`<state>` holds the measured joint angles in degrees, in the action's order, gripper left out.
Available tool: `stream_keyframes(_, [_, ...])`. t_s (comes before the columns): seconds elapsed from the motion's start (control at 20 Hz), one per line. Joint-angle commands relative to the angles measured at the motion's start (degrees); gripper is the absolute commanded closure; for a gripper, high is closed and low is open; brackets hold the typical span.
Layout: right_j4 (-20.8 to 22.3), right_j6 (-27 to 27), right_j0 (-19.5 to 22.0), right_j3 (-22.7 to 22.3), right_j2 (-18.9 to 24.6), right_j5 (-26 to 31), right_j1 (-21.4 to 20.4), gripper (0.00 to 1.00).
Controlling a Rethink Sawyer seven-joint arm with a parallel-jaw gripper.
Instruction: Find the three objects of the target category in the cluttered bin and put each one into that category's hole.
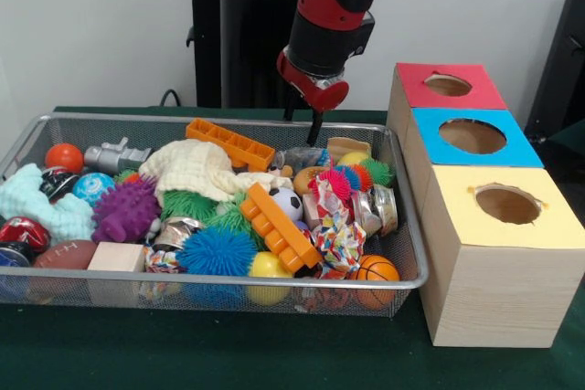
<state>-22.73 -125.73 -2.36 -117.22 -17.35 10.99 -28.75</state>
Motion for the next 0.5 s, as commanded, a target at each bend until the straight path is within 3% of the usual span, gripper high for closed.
stream_keyframes(0.05, [-2.47,-8.17,1.8,11.5,1.24,1.04,-2.61,0.0])
stream_keyframes(0.5, [-0.88,-6.76,3.41,10.79,-0.36,4.43,-7.08,0.0])
